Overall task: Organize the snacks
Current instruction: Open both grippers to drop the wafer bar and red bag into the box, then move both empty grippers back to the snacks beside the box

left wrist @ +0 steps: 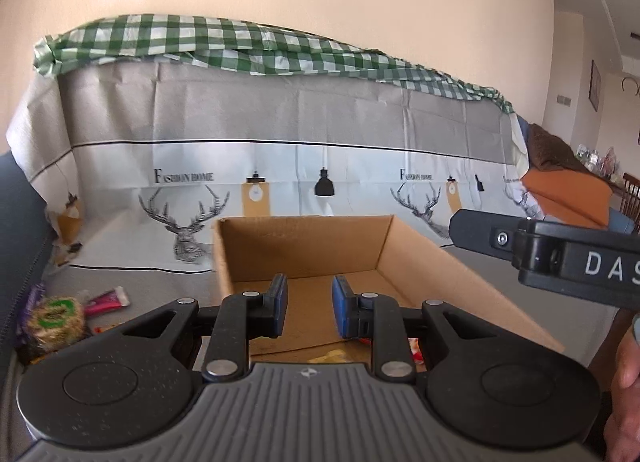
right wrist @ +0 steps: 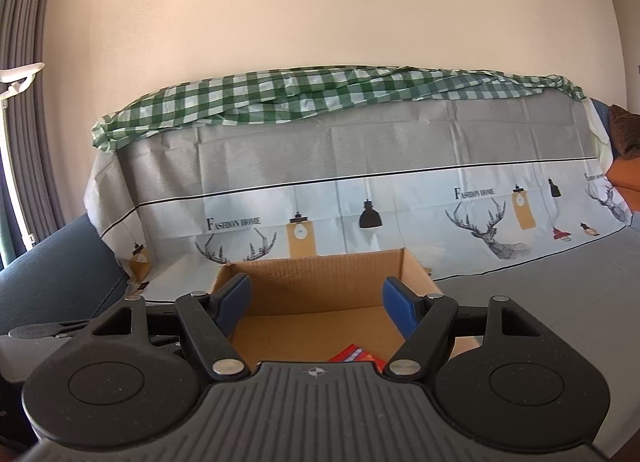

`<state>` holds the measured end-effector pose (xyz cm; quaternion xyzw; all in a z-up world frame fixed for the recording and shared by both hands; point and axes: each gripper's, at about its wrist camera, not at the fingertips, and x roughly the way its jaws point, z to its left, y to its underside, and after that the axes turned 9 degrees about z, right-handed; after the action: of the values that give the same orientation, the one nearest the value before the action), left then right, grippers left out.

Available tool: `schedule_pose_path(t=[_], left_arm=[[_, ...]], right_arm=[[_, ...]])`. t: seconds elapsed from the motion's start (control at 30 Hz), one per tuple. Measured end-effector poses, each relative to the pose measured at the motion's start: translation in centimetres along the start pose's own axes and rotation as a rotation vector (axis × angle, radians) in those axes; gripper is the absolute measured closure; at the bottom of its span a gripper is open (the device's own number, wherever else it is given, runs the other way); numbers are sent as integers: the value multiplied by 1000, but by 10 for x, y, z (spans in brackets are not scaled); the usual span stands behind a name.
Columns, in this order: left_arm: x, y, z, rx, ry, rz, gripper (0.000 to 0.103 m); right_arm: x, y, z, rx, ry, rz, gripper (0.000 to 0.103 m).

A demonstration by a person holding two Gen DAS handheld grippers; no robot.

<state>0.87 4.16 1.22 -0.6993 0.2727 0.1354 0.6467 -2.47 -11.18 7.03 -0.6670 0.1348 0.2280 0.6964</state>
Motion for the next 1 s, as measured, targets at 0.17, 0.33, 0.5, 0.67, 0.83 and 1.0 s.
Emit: schedule_pose_path(t=[0.17,0.33,0.5,0.67,0.83,1.0], left_arm=[[-12,8,18,17,-53,33,76],[-31,8,49,-53,-60,44,76],[-38,1,80,-143,-62,91,76],[-23,-27,119,-229,-158,125,76],[-3,-50,164,-351,-235,117,73],[23,-23,198,-381,-330,275,65]], right_arm=[[-1,6,19,-17,-29,2,37],[1,11,38,-33,-107,26,68],[7,17,63,-69,-142,49,69],[9,24,84,-99,-172,68,69],[9,31,100,-149,-191,78,69],[14,36,116,-202,-203,94,69]])
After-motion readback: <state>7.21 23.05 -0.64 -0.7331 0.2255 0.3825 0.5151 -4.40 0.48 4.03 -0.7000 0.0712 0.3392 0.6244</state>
